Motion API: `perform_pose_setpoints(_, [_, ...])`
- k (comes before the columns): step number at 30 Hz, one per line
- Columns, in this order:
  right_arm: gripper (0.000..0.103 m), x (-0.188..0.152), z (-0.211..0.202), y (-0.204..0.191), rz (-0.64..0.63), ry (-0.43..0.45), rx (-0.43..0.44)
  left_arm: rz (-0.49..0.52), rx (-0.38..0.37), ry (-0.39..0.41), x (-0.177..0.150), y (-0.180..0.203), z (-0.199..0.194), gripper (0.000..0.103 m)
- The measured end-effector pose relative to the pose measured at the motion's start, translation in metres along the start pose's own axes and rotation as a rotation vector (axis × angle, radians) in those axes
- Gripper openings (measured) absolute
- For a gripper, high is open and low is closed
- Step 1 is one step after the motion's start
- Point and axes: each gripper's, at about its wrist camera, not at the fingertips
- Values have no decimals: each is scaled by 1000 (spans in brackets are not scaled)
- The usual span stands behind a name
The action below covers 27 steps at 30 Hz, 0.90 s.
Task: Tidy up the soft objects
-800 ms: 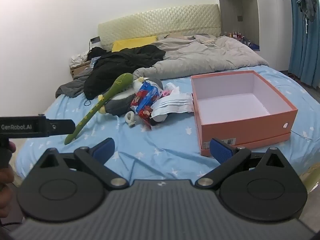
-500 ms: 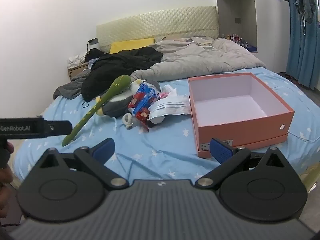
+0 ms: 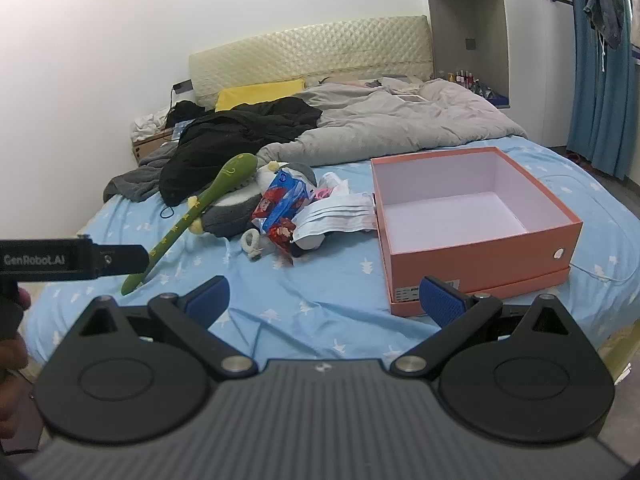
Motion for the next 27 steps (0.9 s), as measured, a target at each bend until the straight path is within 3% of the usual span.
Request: perform_pose_setpoints(27, [103, -6, 5, -4, -17, -23, 38, -12, 13, -2, 2, -5, 1, 103])
Point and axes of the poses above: each gripper's, at about its wrist camera, not at the fingertips, and z roughly the way its jaws point, y to its right, x to its top, and after that the axes turned 13 degrees about -x, right-handed
